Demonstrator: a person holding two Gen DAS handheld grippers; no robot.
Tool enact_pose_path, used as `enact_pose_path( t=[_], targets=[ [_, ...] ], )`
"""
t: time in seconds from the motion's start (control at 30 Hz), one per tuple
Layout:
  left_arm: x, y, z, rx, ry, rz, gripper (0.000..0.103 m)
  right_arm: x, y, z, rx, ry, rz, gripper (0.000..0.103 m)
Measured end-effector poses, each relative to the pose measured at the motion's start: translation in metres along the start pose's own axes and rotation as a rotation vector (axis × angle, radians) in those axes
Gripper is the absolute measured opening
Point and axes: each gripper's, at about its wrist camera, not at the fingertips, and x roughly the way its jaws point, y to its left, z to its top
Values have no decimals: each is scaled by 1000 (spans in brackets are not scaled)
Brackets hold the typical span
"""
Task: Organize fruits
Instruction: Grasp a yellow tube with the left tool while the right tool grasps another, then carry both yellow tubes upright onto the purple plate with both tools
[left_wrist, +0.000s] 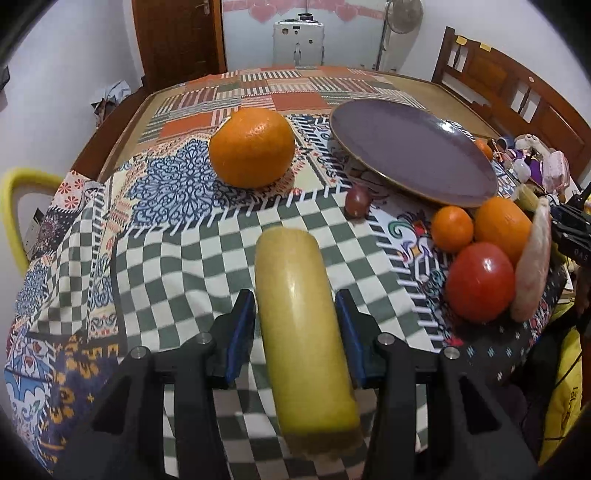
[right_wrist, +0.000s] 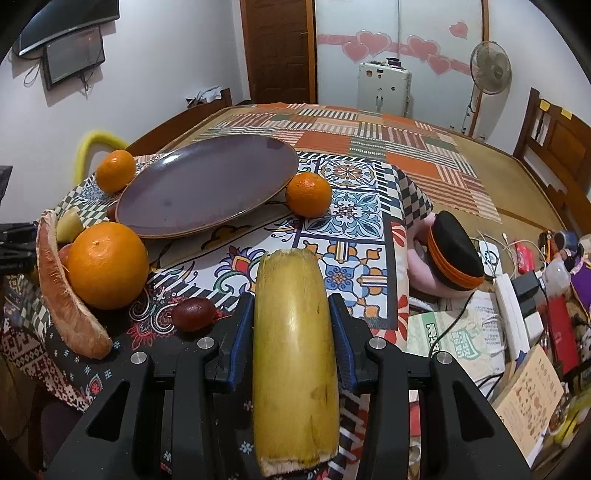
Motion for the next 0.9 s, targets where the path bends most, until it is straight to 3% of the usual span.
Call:
enact_pose_path(
  t=[0.27, 0.63, 0.9],
  targets=[
    [-2, -3, 4, 3, -12, 9, 41, -8, 0, -2, 16, -29, -2, 36],
    [-64, -14, 9, 22, -195, 16, 38, -48, 3, 10, 30, -166, 2, 35],
    [-85, -29, 29, 20, -285, -17, 37, -62, 11, 29, 26, -249, 22, 35]
  ],
)
